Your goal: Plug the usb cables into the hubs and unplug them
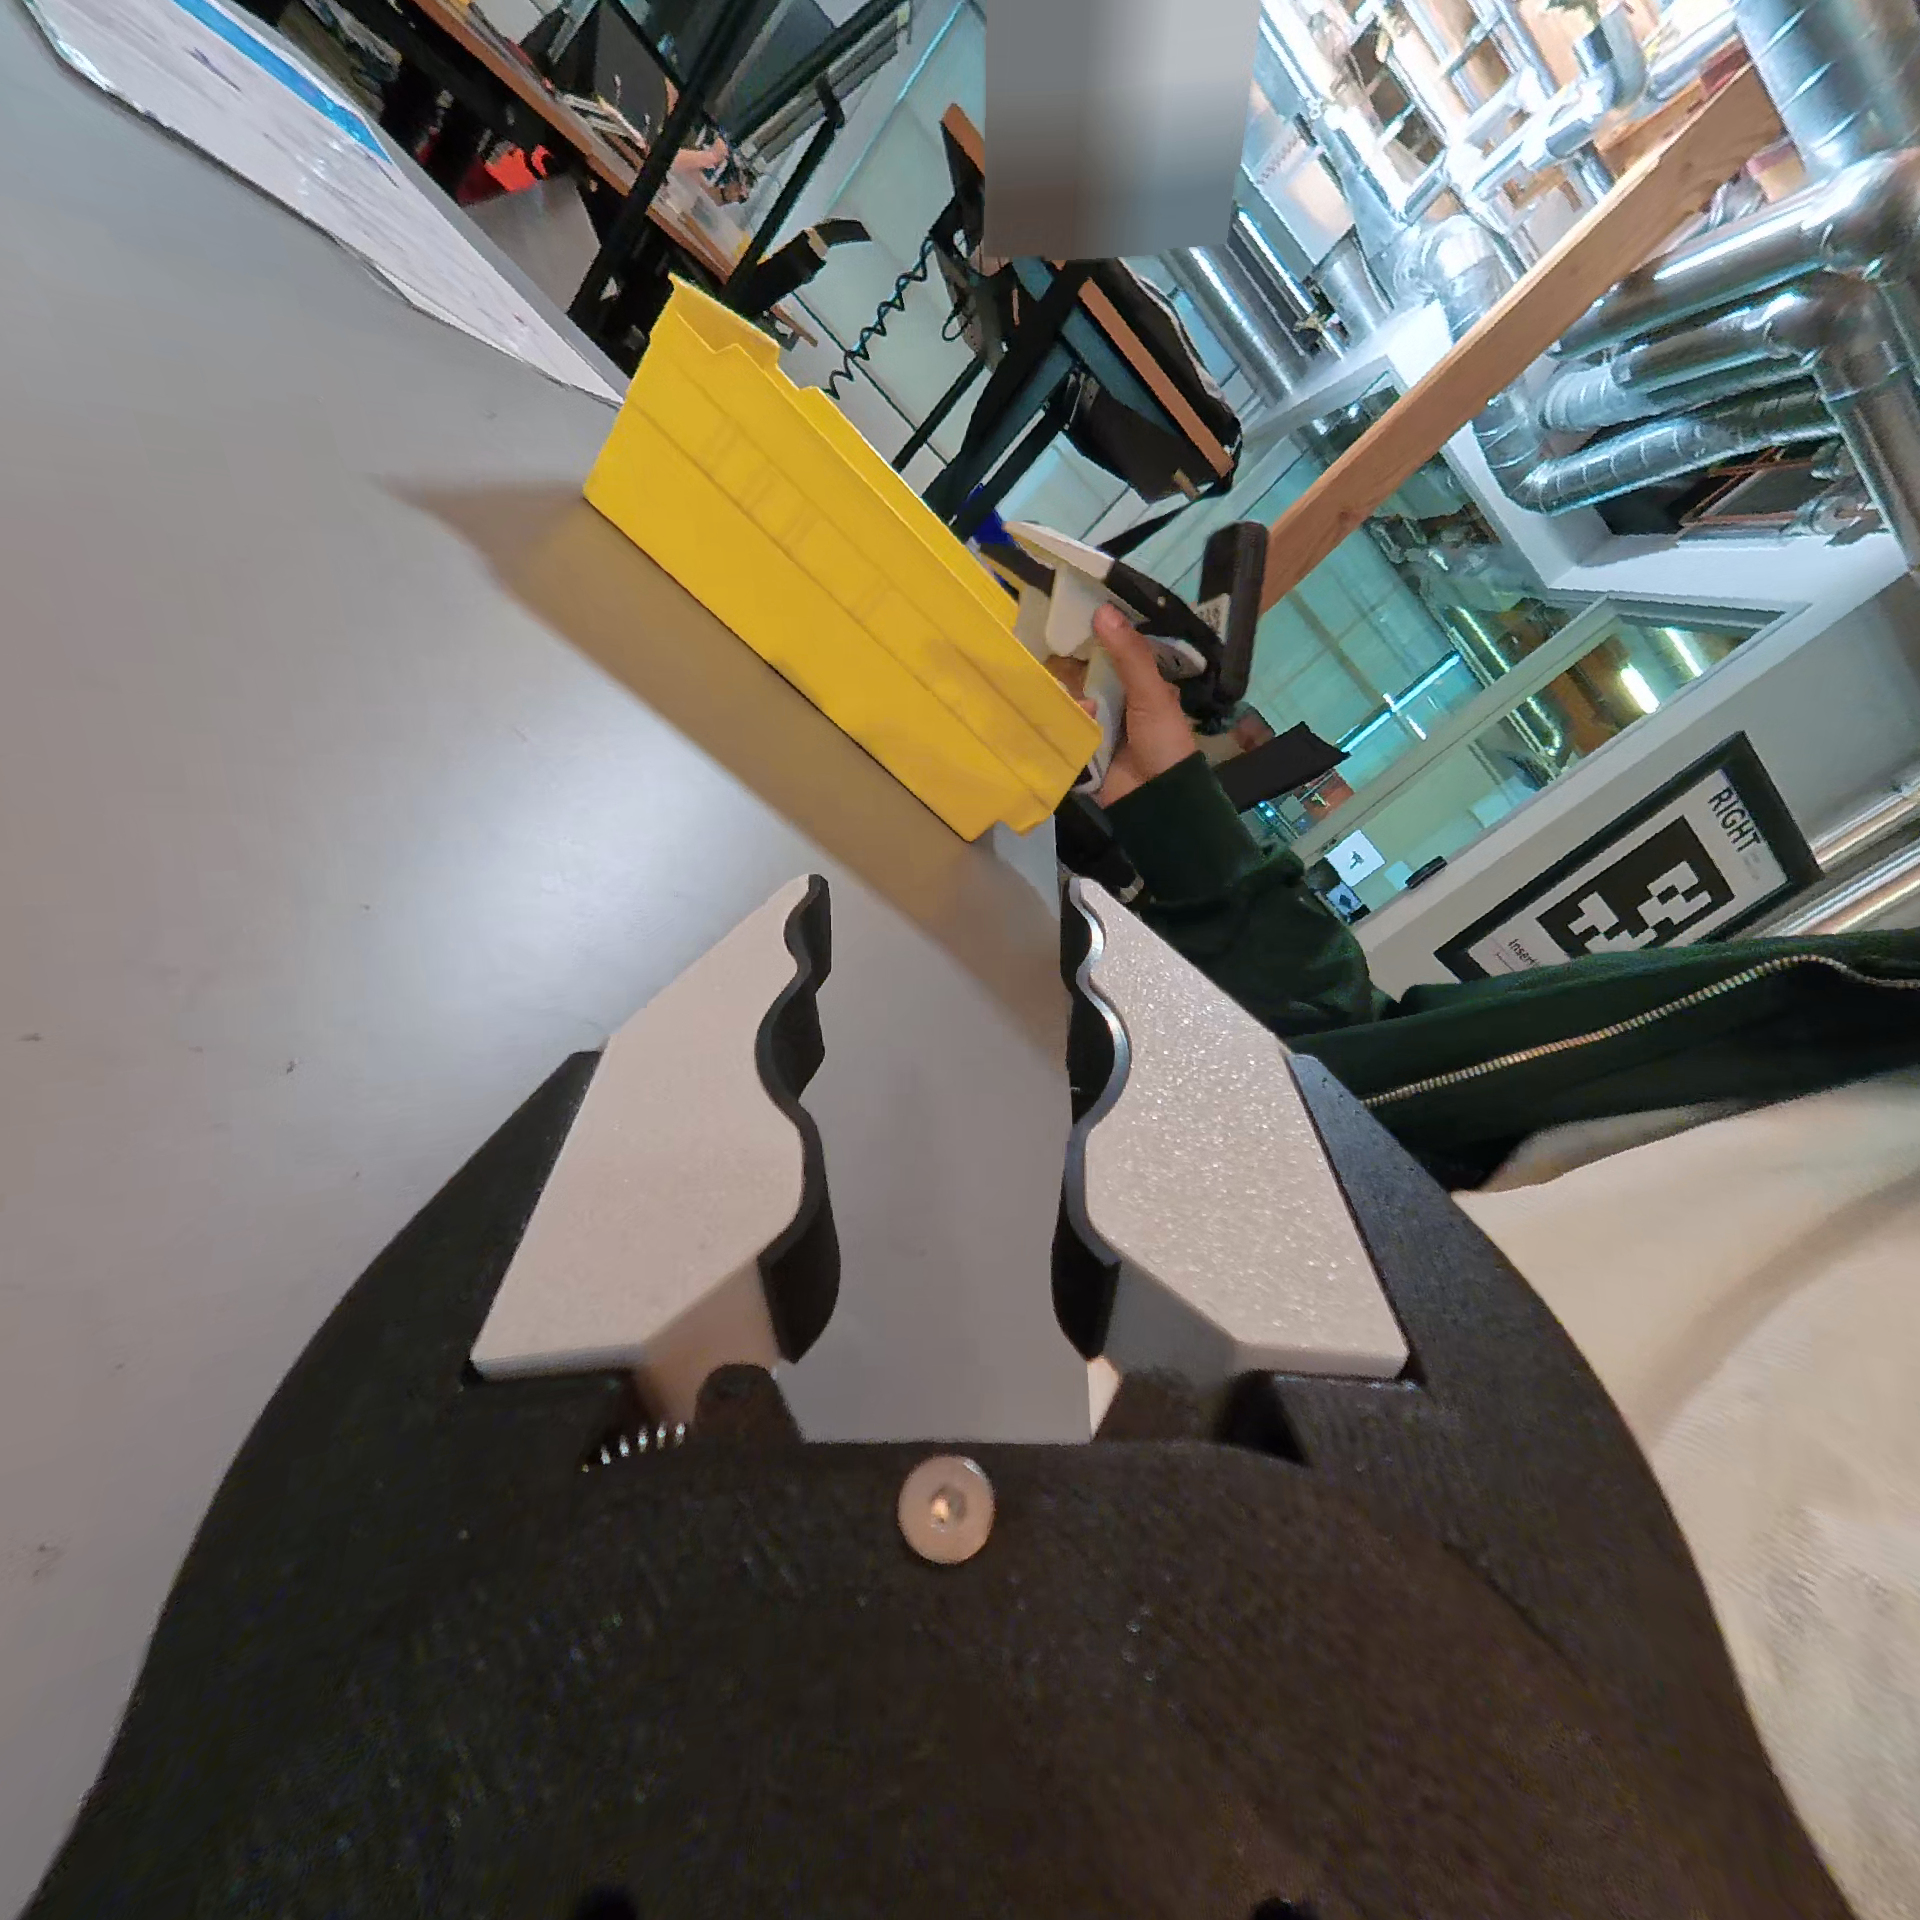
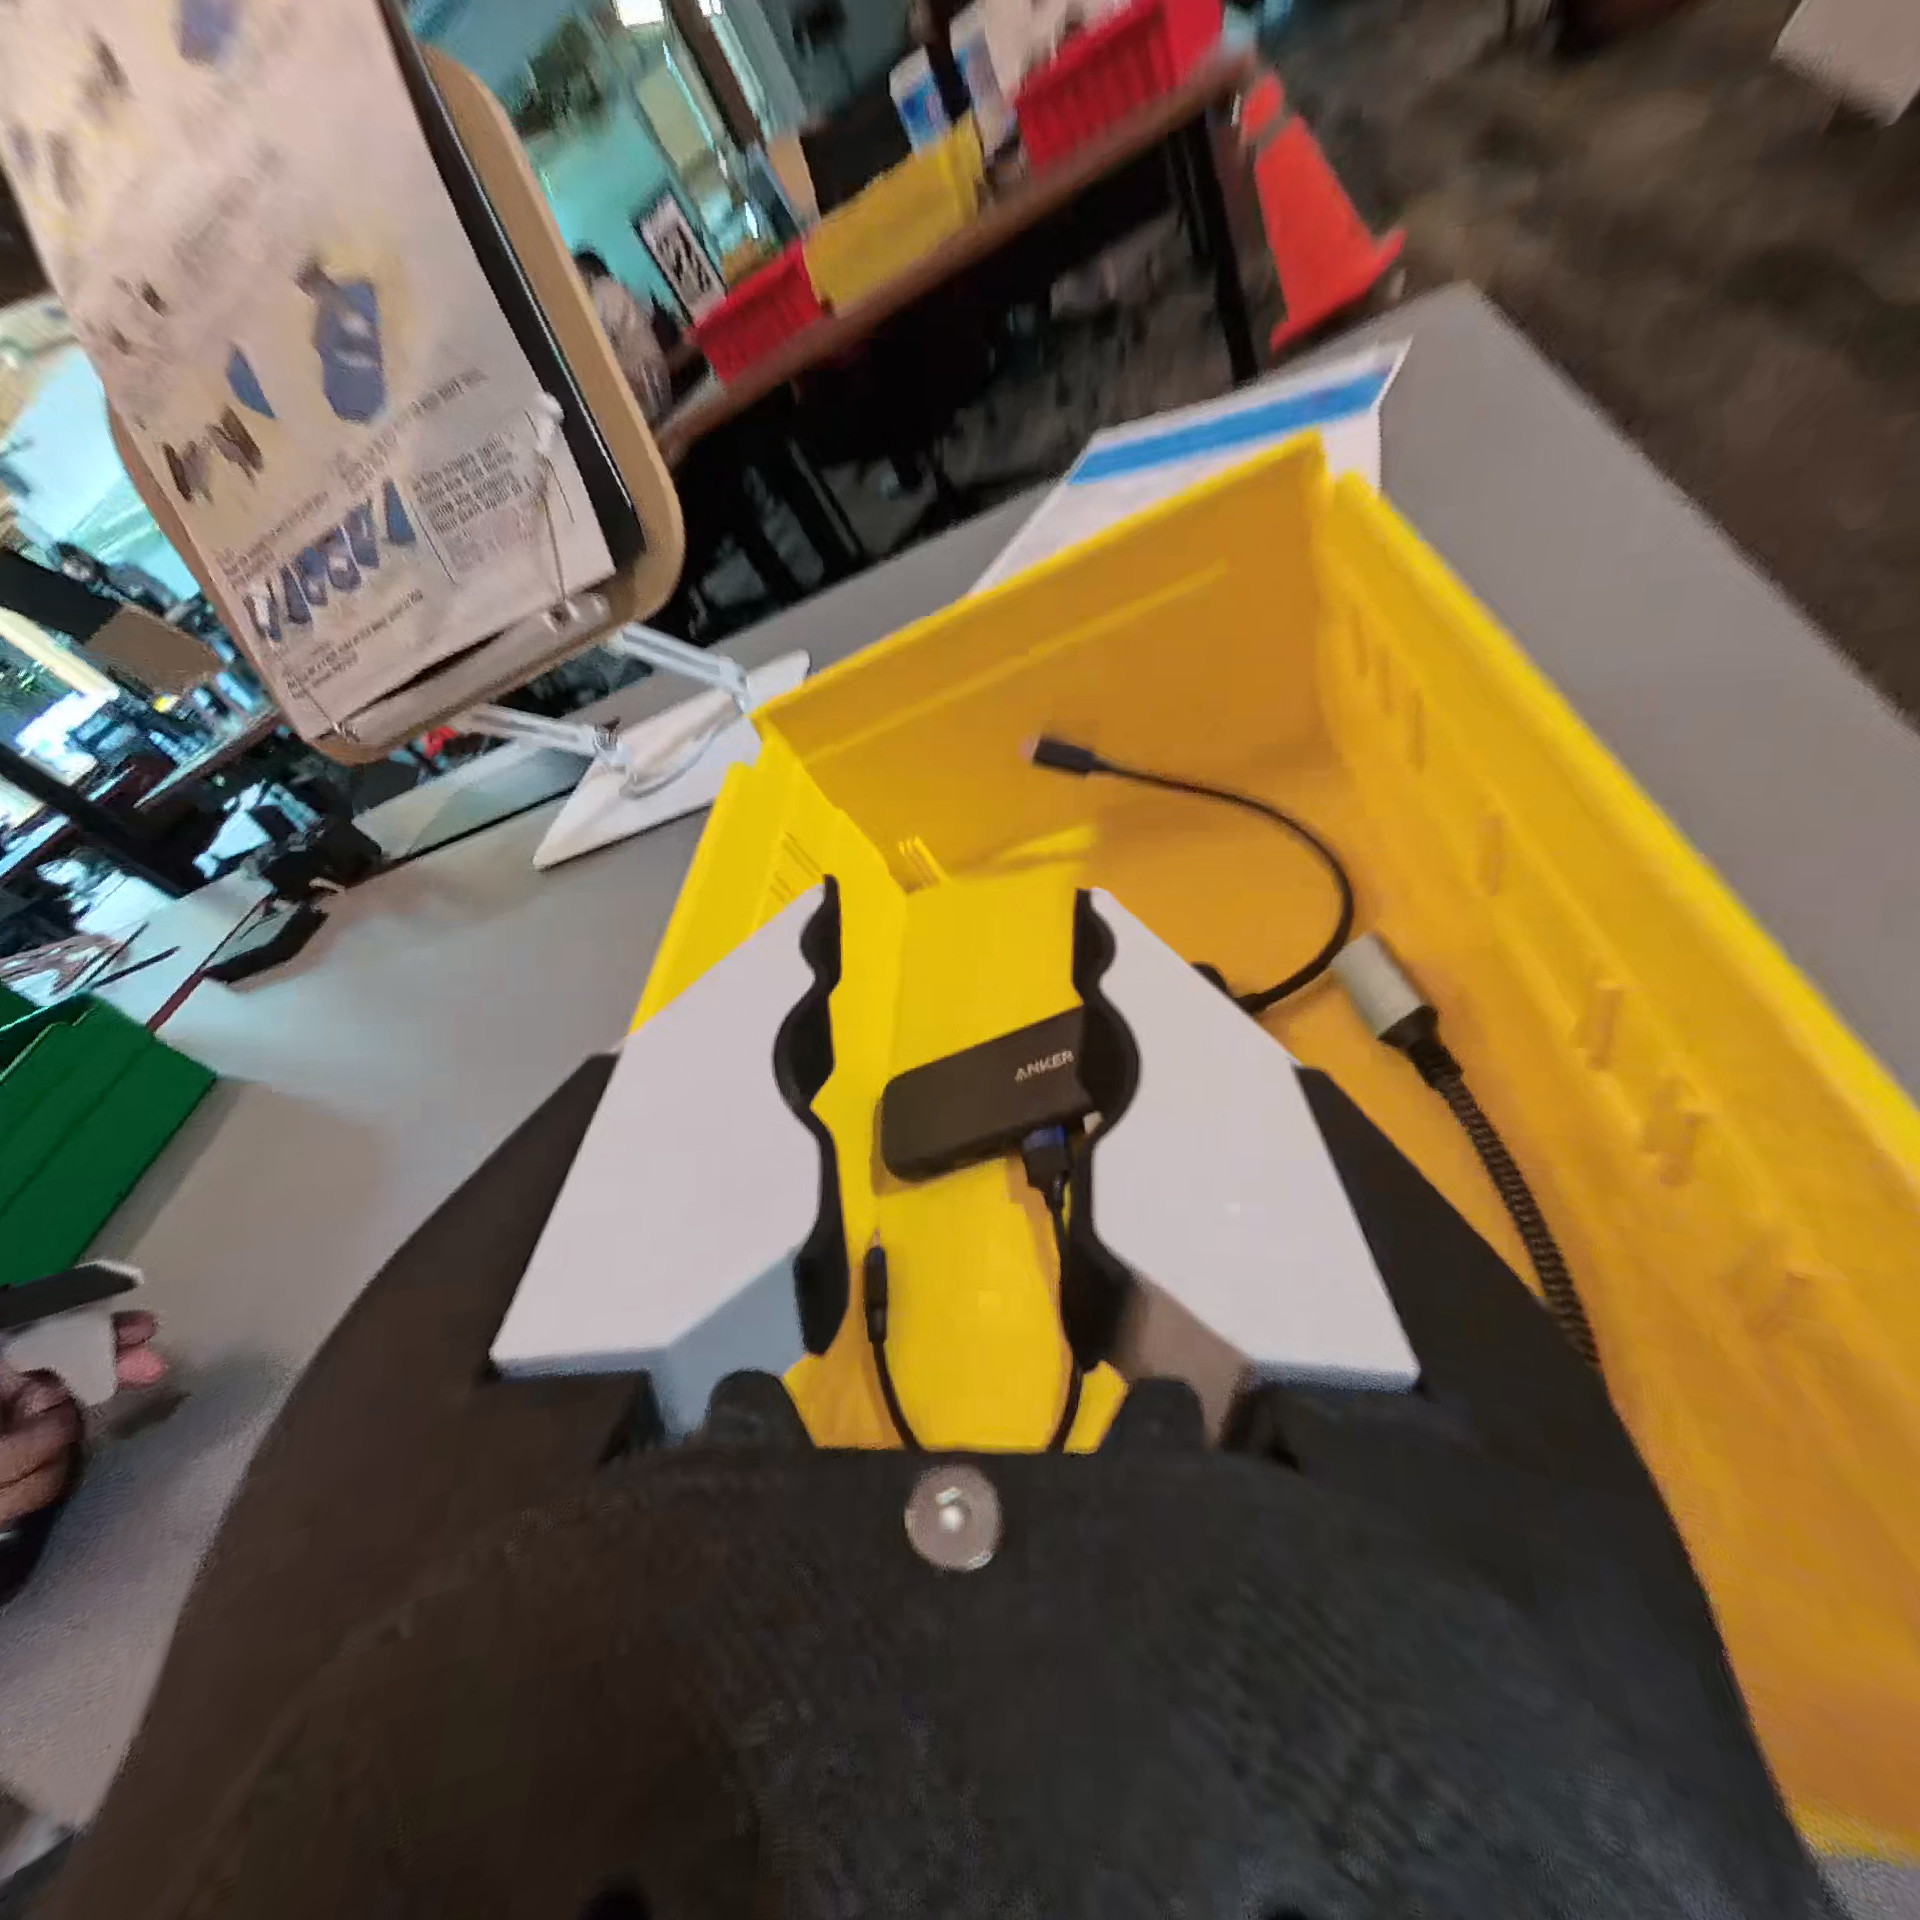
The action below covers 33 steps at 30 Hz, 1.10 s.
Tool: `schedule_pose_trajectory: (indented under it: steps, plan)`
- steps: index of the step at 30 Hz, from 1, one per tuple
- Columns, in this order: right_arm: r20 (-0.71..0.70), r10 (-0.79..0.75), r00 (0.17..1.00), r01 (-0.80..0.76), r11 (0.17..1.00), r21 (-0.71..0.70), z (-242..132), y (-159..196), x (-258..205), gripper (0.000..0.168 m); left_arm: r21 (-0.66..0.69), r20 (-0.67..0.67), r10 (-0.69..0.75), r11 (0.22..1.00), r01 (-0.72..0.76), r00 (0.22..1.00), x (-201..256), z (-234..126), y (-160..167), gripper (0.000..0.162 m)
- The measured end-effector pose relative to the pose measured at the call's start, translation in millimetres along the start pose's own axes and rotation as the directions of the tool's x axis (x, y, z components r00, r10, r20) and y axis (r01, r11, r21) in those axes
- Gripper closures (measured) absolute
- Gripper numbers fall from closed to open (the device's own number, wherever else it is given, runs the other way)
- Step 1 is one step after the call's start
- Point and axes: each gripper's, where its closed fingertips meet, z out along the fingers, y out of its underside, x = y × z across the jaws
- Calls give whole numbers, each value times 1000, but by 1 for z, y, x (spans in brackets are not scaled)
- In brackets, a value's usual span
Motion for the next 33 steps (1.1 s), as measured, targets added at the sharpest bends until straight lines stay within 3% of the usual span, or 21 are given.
schedule_pose_trajectory:
  steps: [5, 12, 14, 16, 18, 21, 27, 30, 33]
  plan:
    - [-81, -126, 989, 134, 987, 92, -28, -10, 5, 129, 74, 46, 76, 994, -79, 996, -5, -10, -14, 123]
    - [-262, -254, 931, 299, 942, 151, -47, -23, 33, 121, 268, 194, 145, 944, -195, 970, -6, -37, -51, 124]
    - [-312, -273, 910, 330, 933, 146, -49, -23, 39, 117, 249, 327, 230, 915, -318, 917, -11, -46, -59, 125]
    - [-391, -262, 882, 336, 932, 134, -51, -20, 47, 114, 178, 512, 300, 879, -442, 805, -24, -59, -64, 127]
    - [-446, -231, 865, 319, 939, 132, -53, -17, 49, 111, 168, 664, 274, 852, -496, 696, -33, -76, -73, 130]
    - [-489, -220, 844, 343, 922, 178, -58, -19, 43, 111, 286, 669, 244, 787, -547, 702, -12, -81, -81, 130]
    - [-553, -247, 796, 388, 909, 153, -73, -29, 65, 110, 120, 796, 278, 798, -591, 537, -26, -105, -83, 127]
    - [-579, -239, 780, 376, 918, 127, -85, -30, 88, 106, -25, 837, 332, 818, -575, 436, -50, -120, -75, 126]
    - [-547, -186, 817, 287, 952, 106, -85, -20, 104, 94, -15, 842, 314, 827, -563, 439, -58, -131, -76, 126]
